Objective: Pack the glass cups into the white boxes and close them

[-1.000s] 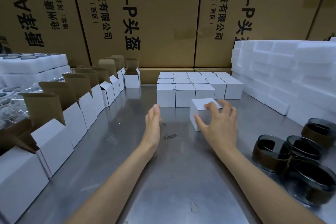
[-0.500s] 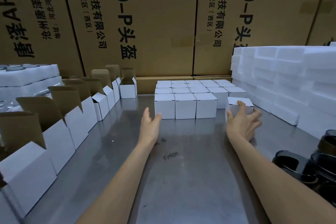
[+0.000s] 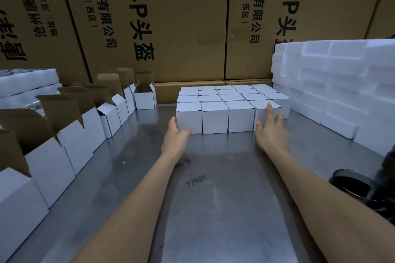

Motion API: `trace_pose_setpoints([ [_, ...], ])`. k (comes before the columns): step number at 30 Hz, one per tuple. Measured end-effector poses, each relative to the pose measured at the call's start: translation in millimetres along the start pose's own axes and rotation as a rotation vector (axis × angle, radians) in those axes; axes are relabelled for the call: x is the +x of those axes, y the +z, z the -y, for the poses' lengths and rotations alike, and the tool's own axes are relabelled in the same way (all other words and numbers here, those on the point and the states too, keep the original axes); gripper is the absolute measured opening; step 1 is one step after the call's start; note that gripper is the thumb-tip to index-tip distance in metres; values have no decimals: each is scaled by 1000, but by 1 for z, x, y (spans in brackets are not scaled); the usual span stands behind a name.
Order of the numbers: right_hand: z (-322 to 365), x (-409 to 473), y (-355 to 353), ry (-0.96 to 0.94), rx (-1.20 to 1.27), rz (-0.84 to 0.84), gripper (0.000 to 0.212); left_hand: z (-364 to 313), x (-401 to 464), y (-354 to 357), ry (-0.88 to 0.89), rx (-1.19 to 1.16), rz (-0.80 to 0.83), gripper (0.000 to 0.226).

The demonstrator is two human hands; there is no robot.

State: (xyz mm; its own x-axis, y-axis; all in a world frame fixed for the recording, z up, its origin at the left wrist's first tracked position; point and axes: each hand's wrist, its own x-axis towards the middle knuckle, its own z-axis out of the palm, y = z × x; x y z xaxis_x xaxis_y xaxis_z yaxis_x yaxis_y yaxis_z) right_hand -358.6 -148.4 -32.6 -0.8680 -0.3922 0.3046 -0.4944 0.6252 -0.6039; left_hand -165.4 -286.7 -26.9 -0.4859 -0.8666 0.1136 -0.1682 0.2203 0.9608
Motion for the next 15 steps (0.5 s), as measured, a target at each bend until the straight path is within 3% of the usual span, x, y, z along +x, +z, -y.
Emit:
trace_pose_setpoints([
  [5, 1, -6, -1, 4, -13, 22, 69, -1, -2, 0, -9, 13, 42, 92],
  [9, 6, -24, -5, -50, -79, -67, 68, 0, -5, 1, -1, -14, 20, 89],
  [15, 5, -69, -20, -256, -289, -67, 34, 0, -32, 0, 103, -23, -32, 60],
])
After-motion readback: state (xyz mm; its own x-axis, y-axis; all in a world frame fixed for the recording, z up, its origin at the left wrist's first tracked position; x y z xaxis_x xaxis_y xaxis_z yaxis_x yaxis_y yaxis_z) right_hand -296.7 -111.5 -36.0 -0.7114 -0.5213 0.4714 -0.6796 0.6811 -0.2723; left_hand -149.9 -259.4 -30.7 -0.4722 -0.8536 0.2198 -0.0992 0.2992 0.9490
